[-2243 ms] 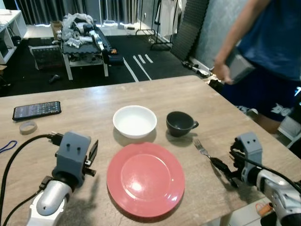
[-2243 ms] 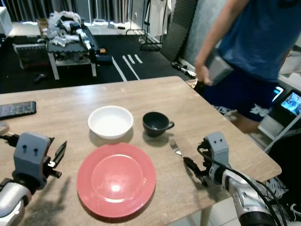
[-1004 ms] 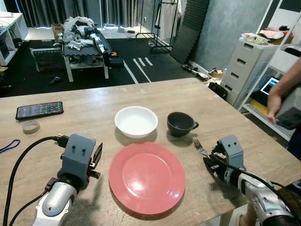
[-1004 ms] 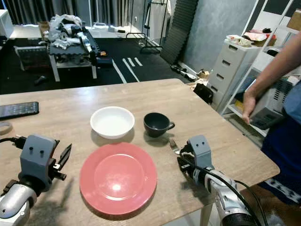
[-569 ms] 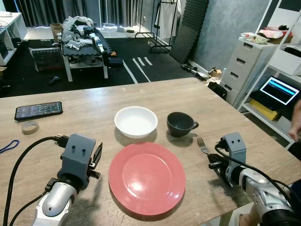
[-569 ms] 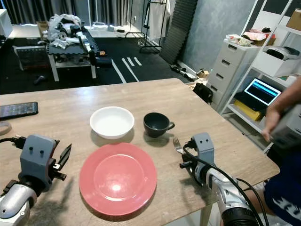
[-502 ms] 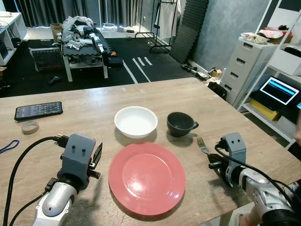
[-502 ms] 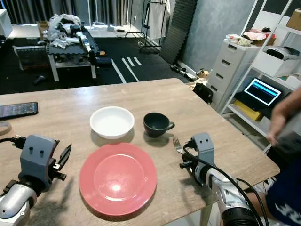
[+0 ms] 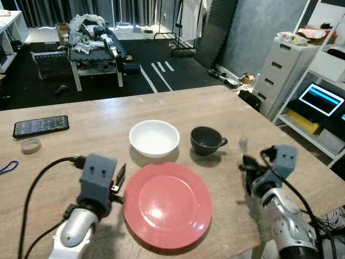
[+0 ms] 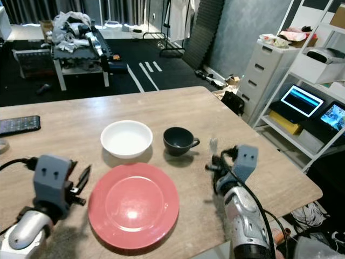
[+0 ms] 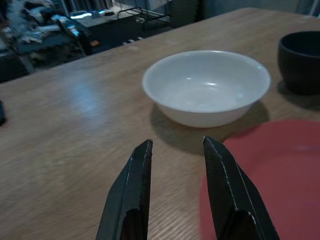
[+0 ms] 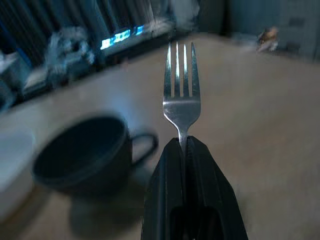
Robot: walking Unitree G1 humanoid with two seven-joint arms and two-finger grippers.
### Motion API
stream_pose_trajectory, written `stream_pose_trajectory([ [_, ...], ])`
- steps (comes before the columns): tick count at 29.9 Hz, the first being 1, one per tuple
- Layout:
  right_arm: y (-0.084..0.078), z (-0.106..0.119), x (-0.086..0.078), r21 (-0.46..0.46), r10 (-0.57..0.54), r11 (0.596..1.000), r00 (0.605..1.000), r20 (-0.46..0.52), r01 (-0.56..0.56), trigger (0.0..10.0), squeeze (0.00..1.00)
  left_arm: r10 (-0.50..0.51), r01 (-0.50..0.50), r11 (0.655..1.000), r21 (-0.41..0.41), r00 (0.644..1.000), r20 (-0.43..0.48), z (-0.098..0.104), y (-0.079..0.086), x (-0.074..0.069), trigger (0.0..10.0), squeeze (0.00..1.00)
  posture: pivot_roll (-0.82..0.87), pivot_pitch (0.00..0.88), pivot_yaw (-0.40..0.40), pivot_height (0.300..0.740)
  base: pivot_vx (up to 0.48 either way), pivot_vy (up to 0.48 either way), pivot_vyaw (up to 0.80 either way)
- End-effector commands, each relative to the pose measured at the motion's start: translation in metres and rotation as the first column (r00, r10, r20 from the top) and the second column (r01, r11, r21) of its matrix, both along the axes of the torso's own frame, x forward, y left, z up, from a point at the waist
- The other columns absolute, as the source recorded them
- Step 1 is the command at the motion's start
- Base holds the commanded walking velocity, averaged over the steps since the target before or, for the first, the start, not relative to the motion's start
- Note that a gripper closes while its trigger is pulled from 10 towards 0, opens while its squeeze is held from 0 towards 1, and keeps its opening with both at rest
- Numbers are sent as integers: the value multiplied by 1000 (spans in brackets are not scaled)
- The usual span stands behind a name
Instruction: Setting the table
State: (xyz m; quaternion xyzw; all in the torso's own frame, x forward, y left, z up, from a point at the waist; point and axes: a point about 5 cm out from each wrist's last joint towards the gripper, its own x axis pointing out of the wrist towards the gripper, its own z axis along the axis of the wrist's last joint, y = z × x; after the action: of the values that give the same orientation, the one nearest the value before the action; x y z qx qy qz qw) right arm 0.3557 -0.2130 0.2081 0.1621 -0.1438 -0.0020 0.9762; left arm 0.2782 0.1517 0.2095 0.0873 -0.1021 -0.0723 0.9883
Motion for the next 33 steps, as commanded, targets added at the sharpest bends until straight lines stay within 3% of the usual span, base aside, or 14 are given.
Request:
stream_pose_trajectory([
  [1, -6, 3, -6, 59, -67, 996, 997, 43, 64, 10000, 0, 3, -4, 1000, -17, 999, -41, -7, -1, 1, 10000, 0, 106, 171, 43, 740, 0, 0, 0],
  [8, -9, 15, -11, 102, -145, 986, 984, 102, 135, 10000, 0, 13, -13, 1000, -1, 999, -40, -7, 0, 4, 10000, 0, 106, 171, 45, 740, 0, 0, 0],
  [11, -7, 18, -14, 80, -166, 984, 979, 117, 157, 10000, 0, 23, -23, 1000, 6, 999, -43, -7, 0, 5, 10000, 0, 104, 174, 47, 740, 0, 0, 0],
  [18, -4, 5, -17, 75, -174, 983, 982, 79, 169, 10000, 0, 32, -32, 999, 11, 999, -36, -5, -1, 8, 10000, 0, 102, 177, 54, 740, 0, 0, 0],
  [33, -18, -5, -16, 70, -236, 969, 972, 10, 235, 10000, 0, 33, -32, 999, 14, 999, -36, -4, -1, 9, 10000, 0, 102, 180, 59, 740, 0, 0, -729],
])
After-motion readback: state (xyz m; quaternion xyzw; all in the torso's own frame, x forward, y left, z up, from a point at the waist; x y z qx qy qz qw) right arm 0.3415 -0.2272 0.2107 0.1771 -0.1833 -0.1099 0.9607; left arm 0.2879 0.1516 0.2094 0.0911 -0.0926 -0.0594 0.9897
